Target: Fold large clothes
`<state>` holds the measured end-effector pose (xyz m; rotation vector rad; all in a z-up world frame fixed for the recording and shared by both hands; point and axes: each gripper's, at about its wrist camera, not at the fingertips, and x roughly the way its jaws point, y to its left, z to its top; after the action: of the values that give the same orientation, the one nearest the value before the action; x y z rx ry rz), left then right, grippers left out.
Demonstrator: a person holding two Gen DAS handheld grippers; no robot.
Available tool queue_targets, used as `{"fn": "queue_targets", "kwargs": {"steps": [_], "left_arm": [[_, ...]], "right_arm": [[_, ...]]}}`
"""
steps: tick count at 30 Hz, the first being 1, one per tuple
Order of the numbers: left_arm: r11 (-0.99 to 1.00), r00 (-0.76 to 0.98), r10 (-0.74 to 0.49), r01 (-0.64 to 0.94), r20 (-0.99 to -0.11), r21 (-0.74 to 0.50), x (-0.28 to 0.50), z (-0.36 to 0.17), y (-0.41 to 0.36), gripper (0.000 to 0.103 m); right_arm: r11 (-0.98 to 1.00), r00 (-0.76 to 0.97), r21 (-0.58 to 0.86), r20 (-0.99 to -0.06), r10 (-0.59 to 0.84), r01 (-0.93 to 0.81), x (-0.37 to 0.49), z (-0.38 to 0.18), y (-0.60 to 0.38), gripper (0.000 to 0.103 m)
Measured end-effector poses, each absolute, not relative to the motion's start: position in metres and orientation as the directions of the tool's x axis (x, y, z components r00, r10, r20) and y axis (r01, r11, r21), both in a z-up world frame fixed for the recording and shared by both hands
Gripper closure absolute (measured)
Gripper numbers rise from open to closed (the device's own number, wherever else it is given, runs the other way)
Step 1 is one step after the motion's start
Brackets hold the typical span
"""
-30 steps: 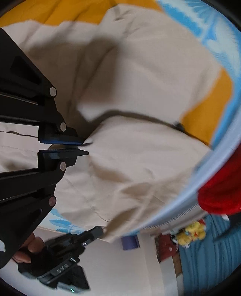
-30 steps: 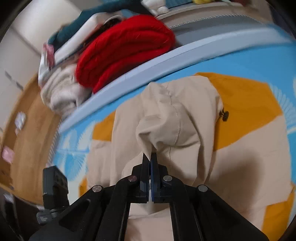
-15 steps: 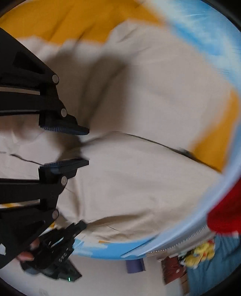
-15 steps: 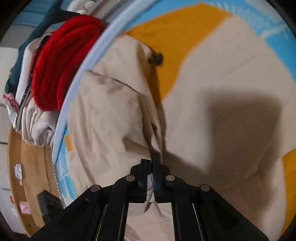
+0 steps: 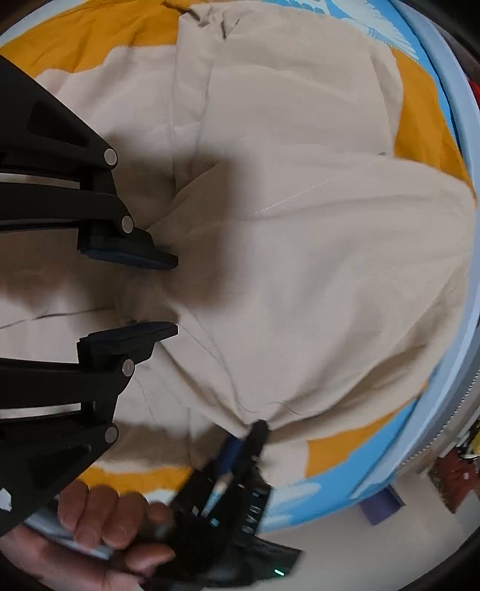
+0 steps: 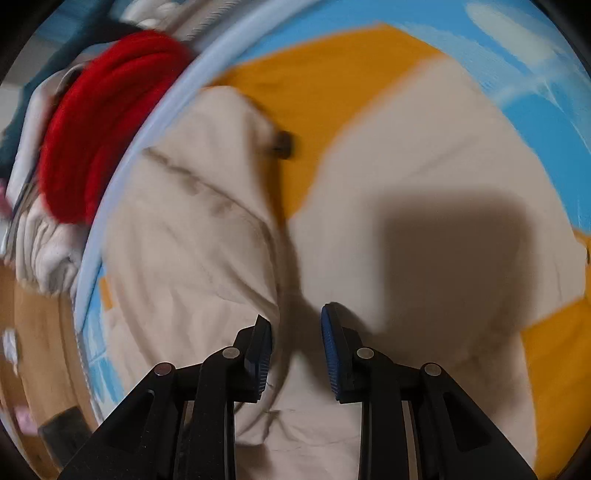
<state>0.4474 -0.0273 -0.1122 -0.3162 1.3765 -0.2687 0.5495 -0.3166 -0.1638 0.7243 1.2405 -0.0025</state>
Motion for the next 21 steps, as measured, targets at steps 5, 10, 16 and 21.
{"fn": "queue_targets", "kwargs": {"steps": [5, 10, 16, 21], "left_arm": [[0.918, 0.301, -0.355, -0.065, -0.885, -0.390, 0.452, -0.095, 0.008, 0.081], [0.923, 0.175, -0.306, -0.186, -0.936, -0.336, 0.446, -0.135, 0.035, 0.085], [0.918, 0.266, -0.363, -0.060, -0.893, -0.391, 0.440, -0.092, 0.012, 0.087], [0.937, 0.100, -0.347, -0.017, -0.933, -0.350, 0.433, -0.136, 0.002, 0.077]], "right_arm": [[0.789, 0.451, 0.509, -0.827, 0.337, 0.344, 0.543, -0.117, -0.318, 0.074], [0.841, 0.526, 0.506, -0.776, 0.348, 0.191, 0.536, -0.074, -0.296, 0.074], [0.806, 0.464, 0.591, -0.720, 0.516, 0.021, 0.530, -0.079, -0.266, 0.074], [0.903, 0.261, 0.410, -0.893, 0.368, 0.130, 0.535, -0.136, -0.260, 0.076]]}}
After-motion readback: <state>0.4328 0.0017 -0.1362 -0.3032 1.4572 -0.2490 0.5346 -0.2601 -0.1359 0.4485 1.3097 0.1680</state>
